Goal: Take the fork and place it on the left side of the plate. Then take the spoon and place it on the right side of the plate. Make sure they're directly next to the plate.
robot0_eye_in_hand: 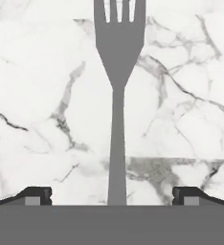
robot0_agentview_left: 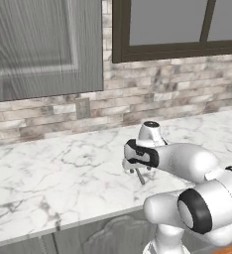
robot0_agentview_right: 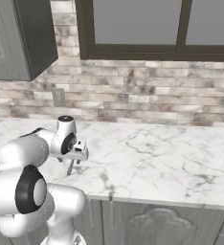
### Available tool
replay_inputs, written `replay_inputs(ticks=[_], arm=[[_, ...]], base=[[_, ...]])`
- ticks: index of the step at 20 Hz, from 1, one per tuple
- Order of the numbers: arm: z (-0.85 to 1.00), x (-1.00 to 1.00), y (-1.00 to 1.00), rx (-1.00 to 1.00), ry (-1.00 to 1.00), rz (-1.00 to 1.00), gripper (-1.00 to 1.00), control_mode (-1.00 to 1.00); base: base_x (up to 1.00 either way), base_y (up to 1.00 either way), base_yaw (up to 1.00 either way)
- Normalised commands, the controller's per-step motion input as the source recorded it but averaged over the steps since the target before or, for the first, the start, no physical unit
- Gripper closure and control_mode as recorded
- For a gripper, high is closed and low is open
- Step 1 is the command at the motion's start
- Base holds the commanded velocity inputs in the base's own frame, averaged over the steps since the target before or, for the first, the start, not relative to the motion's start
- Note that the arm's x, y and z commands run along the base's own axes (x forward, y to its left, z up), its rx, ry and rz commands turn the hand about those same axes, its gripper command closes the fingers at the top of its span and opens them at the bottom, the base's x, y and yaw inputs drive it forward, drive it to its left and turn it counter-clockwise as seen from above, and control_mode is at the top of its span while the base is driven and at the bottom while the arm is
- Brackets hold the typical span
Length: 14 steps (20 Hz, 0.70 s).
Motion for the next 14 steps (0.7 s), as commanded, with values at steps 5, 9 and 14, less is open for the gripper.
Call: replay_inputs(ticks=[5,9,14], arm=[[-0.33,0.53,0.0,0.0,0.07,0.0,-1.0,-1.0],[-0.45,0.34,0.0,-0.02,0.02,0.0,-1.0,-1.0],[-0.52,0.07,0.0,-0.01,0.0,0.0,-1.0,-1.0]], base=[[0.0,0.0,0.0],[0.0,0.0,0.0],[0.0,0.0,0.0]])
